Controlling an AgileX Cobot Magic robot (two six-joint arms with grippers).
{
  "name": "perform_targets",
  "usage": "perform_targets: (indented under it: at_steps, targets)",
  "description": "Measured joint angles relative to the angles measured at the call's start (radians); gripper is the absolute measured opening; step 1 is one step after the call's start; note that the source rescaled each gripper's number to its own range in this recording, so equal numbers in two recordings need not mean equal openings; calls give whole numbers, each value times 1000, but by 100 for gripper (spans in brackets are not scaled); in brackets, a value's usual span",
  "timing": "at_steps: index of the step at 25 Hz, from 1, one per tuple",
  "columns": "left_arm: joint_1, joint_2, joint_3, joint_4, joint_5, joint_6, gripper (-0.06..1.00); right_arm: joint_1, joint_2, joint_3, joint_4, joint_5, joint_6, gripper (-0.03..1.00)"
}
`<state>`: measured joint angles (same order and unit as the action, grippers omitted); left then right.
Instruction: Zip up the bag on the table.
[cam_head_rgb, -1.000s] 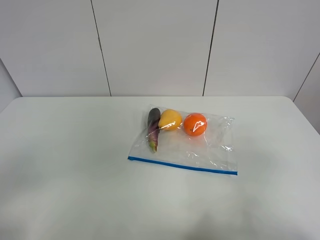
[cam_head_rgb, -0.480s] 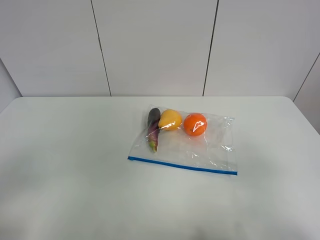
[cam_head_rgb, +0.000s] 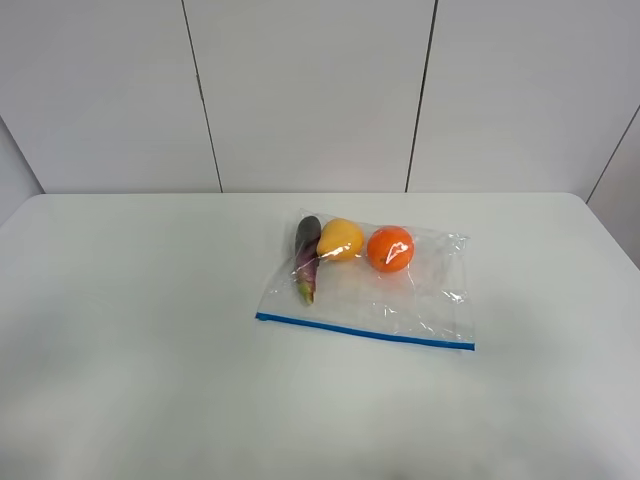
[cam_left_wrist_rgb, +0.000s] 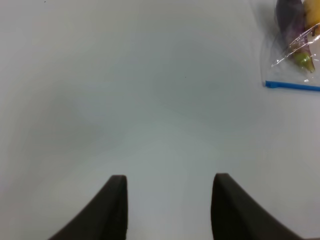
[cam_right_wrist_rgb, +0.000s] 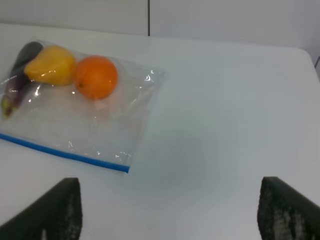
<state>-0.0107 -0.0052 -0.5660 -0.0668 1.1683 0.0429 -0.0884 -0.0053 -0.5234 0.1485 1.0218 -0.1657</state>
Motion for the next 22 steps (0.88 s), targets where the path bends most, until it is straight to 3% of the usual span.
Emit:
perform_targets:
  at_steps: [22]
  targets:
    - [0,0,0,0,0,0,69,0,0,32,-7,3,-4,85]
